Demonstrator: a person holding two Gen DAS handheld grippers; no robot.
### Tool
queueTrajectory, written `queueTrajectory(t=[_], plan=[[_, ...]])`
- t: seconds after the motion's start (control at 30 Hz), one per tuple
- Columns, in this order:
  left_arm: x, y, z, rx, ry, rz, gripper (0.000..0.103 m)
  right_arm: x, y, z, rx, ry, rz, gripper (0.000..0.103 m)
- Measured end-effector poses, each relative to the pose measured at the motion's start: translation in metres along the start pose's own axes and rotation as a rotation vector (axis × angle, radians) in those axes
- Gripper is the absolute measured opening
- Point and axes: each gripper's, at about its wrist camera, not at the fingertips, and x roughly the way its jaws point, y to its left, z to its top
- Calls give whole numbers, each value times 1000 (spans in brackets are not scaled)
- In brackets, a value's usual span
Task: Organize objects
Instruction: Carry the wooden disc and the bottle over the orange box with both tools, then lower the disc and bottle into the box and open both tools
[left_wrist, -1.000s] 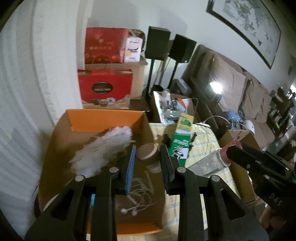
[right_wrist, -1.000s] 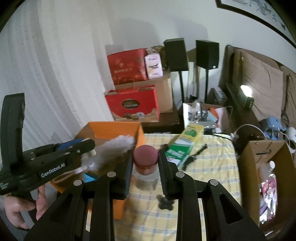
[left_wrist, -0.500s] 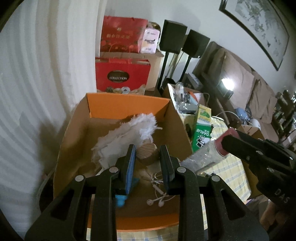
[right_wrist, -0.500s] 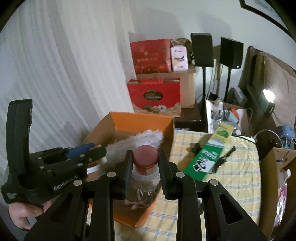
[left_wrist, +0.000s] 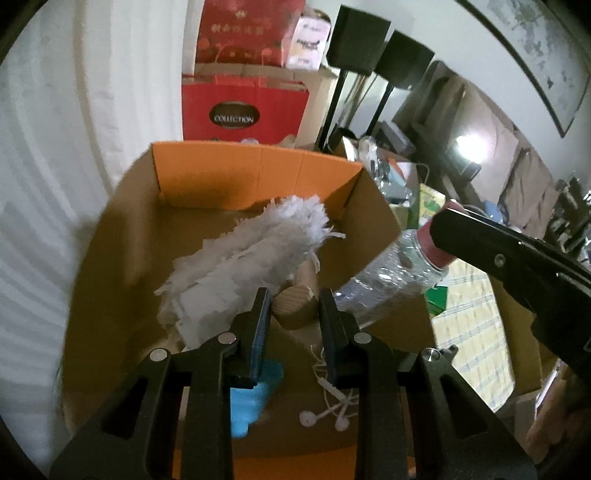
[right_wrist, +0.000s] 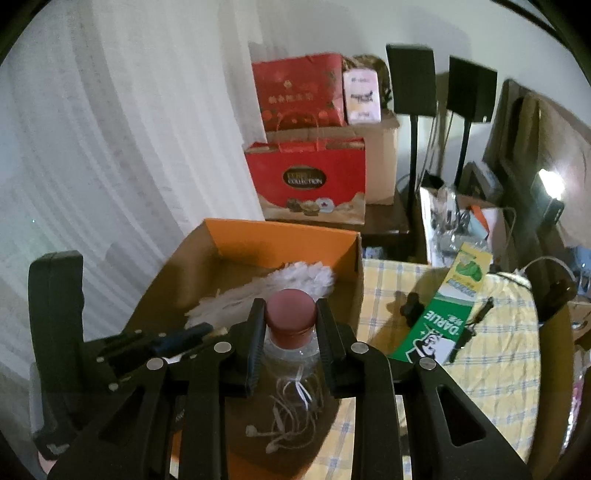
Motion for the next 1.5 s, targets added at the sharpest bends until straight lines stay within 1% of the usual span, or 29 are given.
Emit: queueTrajectory(t=[0.17, 0.23, 0.3, 0.37, 0.43, 0.47, 0.5, 0.53, 0.57, 0.6, 0.63, 0.67, 0.7, 0.77, 0.83, 0.9, 1.03, 1.1, 1.17, 1.3, 1.37, 1.4, 1.5], plan=[[29, 6, 1, -4, 58, 4, 24, 30, -11, 1, 41, 61, 37, 26], [37, 8, 0, -9, 79, 0, 24, 43, -14, 1, 40, 86, 25, 26], [39, 9, 2, -18, 97, -22, 24, 53, -18, 0, 42, 104, 16, 26], [39, 6, 5, 1, 100, -3, 24, 58, -24, 3, 63, 87, 23, 26], [39, 4, 7, 11, 101, 8, 26, 63, -28, 8, 77, 97, 34, 26], [40, 5, 8, 5, 105, 10, 32, 64, -28, 10, 76, 99, 34, 27], [41, 6, 9, -5, 110, 15, 46, 65, -29, 12, 73, 101, 26, 27], [40, 8, 10, -14, 109, 18, 51, 67, -29, 14, 70, 103, 16, 27], [39, 9, 10, -22, 98, 12, 55, 69, -30, 16, 68, 106, 10, 30], [36, 10, 10, -25, 90, 4, 56, 69, -31, 17, 69, 107, 6, 32], [35, 12, 11, -29, 90, 0, 57, 67, -32, 18, 70, 100, -4, 39], [32, 13, 10, -35, 88, -4, 61, 65, -33, 19, 70, 94, -9, 47], [30, 15, 10, -42, 83, -9, 65, 61, -34, 19, 68, 84, -16, 50], [23, 18, 10, -57, 69, -21, 71, 53, -36, 20, 68, 60, -26, 52], [15, 20, 12, -67, 51, -20, 75, 42, -40, 21, 78, 44, -14, 52], [7, 19, 14, -66, 29, -17, 81, 32, -42, 21, 80, 31, -9, 53], [-5, 16, 17, -56, -3, 4, 84, 15, -45, 17, 67, 17, -19, 58], [-11, 14, 17, -49, -23, 11, 96, 8, -47, 15, 64, 13, -24, 60], [-17, 11, 15, -40, -43, 18, 99, -1, -48, 12, 57, 10, -31, 68], [-25, 3, 11, -21, -57, 22, 101, -15, -48, 5, 35, 0, -54, 71], [-26, -1, 9, -14, -59, 26, 101, -22, -49, 1, 27, -2, -63, 76], [-27, -3, 8, -10, -60, 27, 103, -25, -50, -1, 25, -2, -64, 77], [-29, -10, 5, 4, -55, 26, 103, -33, -55, -8, 25, 2, -76, 77]])
